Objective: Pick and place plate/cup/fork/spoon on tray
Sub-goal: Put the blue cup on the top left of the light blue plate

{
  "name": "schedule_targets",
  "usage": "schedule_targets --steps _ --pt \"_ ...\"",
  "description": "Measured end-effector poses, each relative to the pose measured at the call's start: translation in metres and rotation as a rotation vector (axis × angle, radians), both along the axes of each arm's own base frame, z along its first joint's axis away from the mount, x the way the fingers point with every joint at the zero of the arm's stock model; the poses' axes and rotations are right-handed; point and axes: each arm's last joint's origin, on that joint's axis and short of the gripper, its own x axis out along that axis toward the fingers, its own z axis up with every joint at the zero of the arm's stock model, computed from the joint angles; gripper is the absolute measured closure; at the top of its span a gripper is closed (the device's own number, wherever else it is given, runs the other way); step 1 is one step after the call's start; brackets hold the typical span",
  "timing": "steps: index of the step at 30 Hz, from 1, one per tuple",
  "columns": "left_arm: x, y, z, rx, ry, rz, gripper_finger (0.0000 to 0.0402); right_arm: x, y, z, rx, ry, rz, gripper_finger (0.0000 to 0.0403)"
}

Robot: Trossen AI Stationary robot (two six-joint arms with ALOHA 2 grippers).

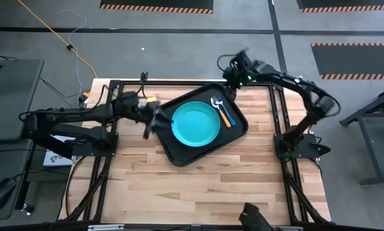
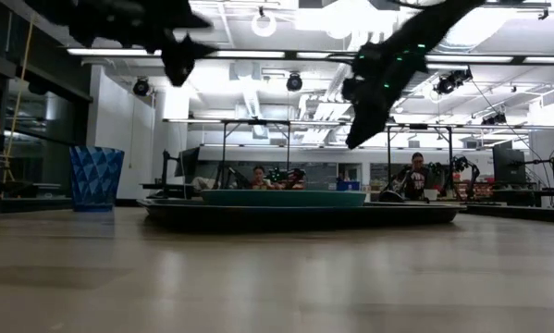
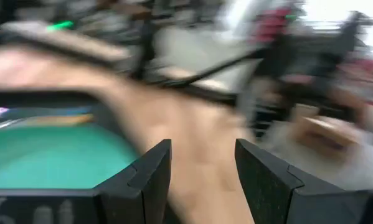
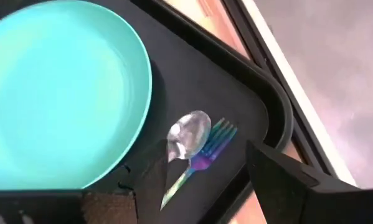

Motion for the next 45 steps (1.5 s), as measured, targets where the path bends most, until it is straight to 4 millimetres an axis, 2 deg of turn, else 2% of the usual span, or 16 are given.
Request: schedule_targets --steps 5,7,10,14,17,20,24,27,34,42,45 --pt "-0.013 0.032 0.035 0.145 0.331 0.429 0.0236 -0.027 0.028 -0.017 -0.056 -0.105 -0.052 0.0198" --pt "-0.018 0.043 0.040 0.181 0.504 0.582 0.0236 -0.036 0.037 -0.018 -0.065 -0.133 -0.065 0.0198" --pt "-0.028 0.054 0.036 0.152 0.729 0.686 0.0236 -0.045 0.047 -0.018 -0.062 -0.154 -0.081 0.0198" --pt "-0.038 0.060 0.007 0.051 1.032 0.699 0.0236 -0.052 0.054 -0.014 -0.078 -0.174 -0.084 0.0198" --pt "-0.043 0.064 -0.009 0.020 1.167 0.701 0.0236 -0.052 0.054 -0.012 -0.088 -0.186 -0.083 0.0198" --pt "-0.045 0.069 -0.018 -0.004 1.187 0.737 0.0236 -0.051 0.053 -0.011 -0.100 -0.199 -0.082 0.0198" --pt "-0.050 0.075 -0.019 0.067 1.227 0.875 0.0236 -0.051 0.053 -0.010 -0.104 -0.203 -0.082 0.0198" --pt "-0.052 0.075 -0.016 0.091 1.213 0.914 0.0236 -0.051 0.053 -0.010 -0.103 -0.202 -0.082 0.0198" --pt "-0.057 0.075 -0.019 0.054 1.235 0.929 0.0236 -0.051 0.053 -0.010 -0.101 -0.204 -0.079 0.0198" --pt "-0.061 0.084 -0.050 -0.035 1.357 0.868 0.0236 -0.051 0.053 -0.010 -0.100 -0.204 -0.079 0.0198" --pt "-0.060 0.086 -0.054 -0.044 1.377 0.842 0.0238 -0.051 0.053 -0.010 -0.101 -0.204 -0.079 0.0198"
